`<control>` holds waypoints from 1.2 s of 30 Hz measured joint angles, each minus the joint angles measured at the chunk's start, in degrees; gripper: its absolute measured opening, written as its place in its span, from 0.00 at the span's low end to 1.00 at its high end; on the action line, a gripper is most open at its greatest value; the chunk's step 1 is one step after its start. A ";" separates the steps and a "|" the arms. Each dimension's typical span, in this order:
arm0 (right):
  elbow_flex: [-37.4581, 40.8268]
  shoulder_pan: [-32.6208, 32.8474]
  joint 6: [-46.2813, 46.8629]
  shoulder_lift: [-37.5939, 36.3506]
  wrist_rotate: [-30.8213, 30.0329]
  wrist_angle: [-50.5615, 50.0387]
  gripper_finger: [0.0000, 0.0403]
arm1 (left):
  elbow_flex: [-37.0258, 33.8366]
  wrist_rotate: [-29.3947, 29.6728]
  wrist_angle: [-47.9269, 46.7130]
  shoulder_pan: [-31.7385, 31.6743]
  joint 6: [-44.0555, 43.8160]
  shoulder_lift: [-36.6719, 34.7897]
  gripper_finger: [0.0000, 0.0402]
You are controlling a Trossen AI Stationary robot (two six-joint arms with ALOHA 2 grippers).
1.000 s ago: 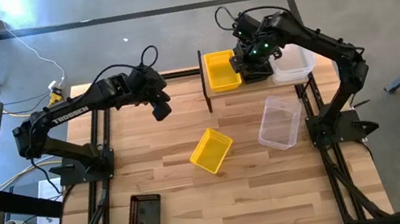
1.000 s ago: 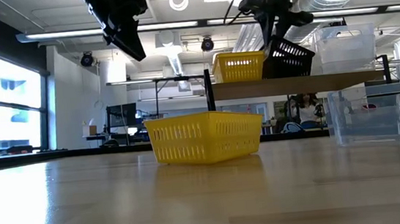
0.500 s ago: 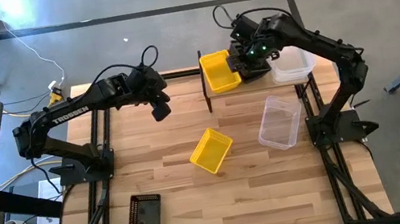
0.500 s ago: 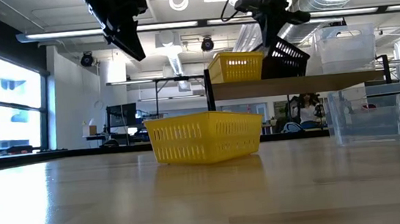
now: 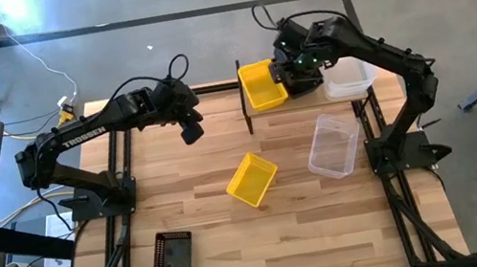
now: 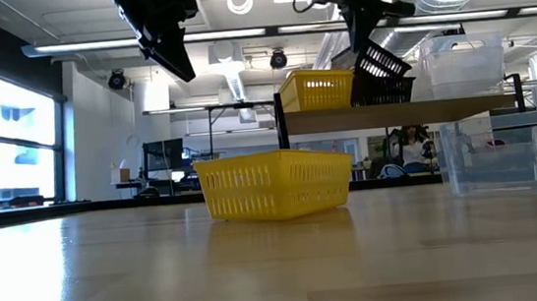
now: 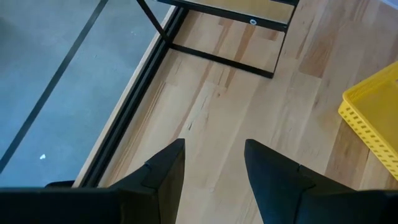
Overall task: Stack baskets on shelf by color
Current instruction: Stack the right black bin on top of the other black bin on the shelf
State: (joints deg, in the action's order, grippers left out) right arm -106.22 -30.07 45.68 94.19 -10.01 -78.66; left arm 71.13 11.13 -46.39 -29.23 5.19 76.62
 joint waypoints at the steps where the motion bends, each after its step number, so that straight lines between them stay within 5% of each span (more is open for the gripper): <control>1: -0.76 0.22 0.45 -0.02 -0.74 -0.55 0.00 | 0.00 0.00 0.02 0.00 0.00 0.00 0.39; 22: -1.72 3.17 -0.21 5.92 -6.55 -7.86 0.00 | 0.00 -0.04 0.59 0.00 0.00 0.00 0.39; 36: -1.70 3.11 -0.65 8.27 -5.10 -7.05 0.02 | 0.00 -0.04 0.52 0.00 0.06 0.00 0.39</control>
State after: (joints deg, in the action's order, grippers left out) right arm -107.92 -26.96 45.03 102.45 -15.11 -85.71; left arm 71.13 11.09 -45.87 -29.23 5.25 76.62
